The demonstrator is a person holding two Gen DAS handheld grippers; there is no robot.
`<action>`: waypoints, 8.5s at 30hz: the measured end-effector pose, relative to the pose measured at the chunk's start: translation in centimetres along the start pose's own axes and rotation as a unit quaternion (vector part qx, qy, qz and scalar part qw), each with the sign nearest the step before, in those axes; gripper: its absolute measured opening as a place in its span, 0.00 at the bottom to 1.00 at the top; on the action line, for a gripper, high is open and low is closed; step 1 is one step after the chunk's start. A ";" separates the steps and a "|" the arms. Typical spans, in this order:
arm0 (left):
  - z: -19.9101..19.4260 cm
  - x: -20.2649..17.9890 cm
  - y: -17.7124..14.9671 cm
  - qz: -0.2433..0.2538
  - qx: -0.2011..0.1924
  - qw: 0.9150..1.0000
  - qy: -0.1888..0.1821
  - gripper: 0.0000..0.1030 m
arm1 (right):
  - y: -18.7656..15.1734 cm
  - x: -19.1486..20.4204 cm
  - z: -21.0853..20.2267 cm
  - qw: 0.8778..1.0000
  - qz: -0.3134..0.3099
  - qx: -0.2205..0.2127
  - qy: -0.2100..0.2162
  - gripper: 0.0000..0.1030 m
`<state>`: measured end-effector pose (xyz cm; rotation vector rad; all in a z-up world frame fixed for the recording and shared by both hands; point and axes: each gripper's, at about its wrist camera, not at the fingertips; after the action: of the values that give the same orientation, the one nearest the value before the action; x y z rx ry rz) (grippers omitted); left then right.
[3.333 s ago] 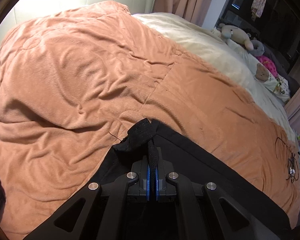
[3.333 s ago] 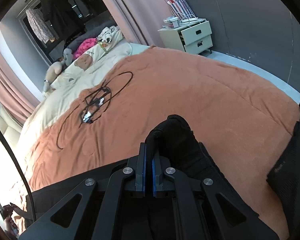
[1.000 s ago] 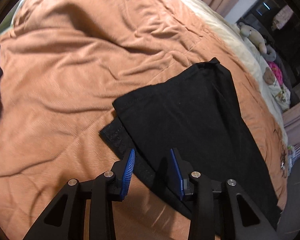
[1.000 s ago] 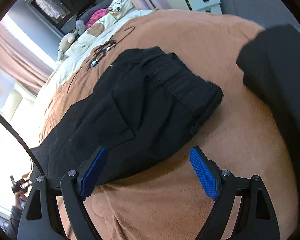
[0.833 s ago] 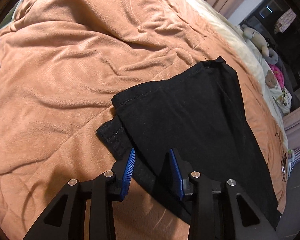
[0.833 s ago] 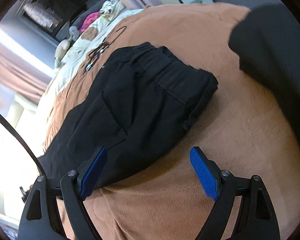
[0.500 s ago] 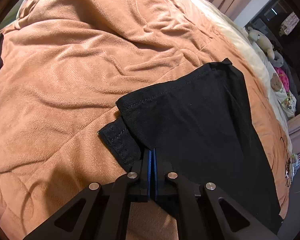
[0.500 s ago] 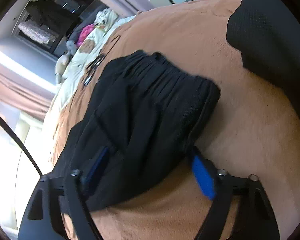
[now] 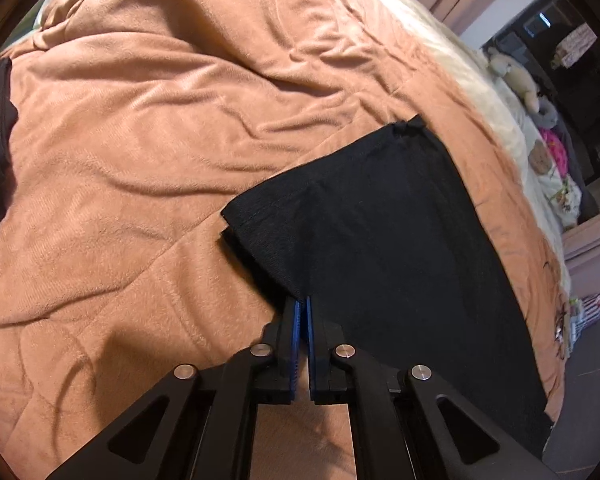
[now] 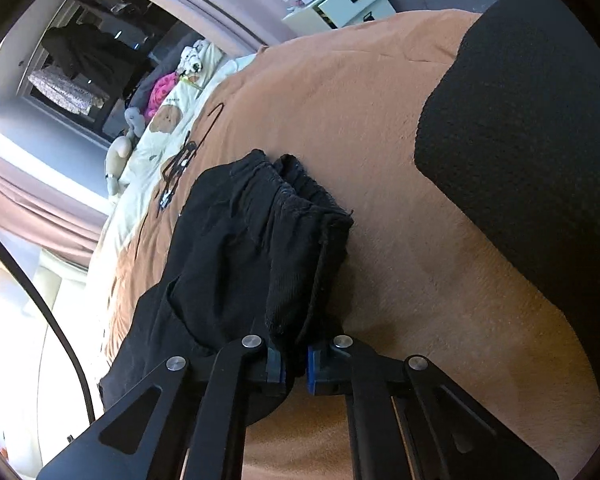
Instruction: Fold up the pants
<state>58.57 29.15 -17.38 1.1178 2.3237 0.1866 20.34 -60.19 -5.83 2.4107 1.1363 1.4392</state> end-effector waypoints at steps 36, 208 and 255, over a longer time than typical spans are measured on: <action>-5.5 -1.5 3.7 -0.043 -0.134 0.988 -0.063 0.04 | -0.1 0.6 -4.0 0.998 0.014 -0.010 0.067 0.03; -2.6 3.4 -3.2 0.003 0.067 0.990 0.122 0.38 | -1.6 12.1 2.4 0.905 -0.365 0.079 -0.203 0.33; -2.4 1.5 -3.1 0.025 0.108 0.994 0.024 0.37 | -27.2 39.1 27.5 0.668 -0.657 0.328 0.120 0.36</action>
<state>54.44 28.57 -17.04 1.2897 2.4028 -0.0203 38.06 -8.07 -5.04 0.7535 2.8562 0.7711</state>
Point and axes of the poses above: each gripper's, at about its wrist camera, not at the fingertips, and z roughly the way its jaws point, x to its left, y to its top
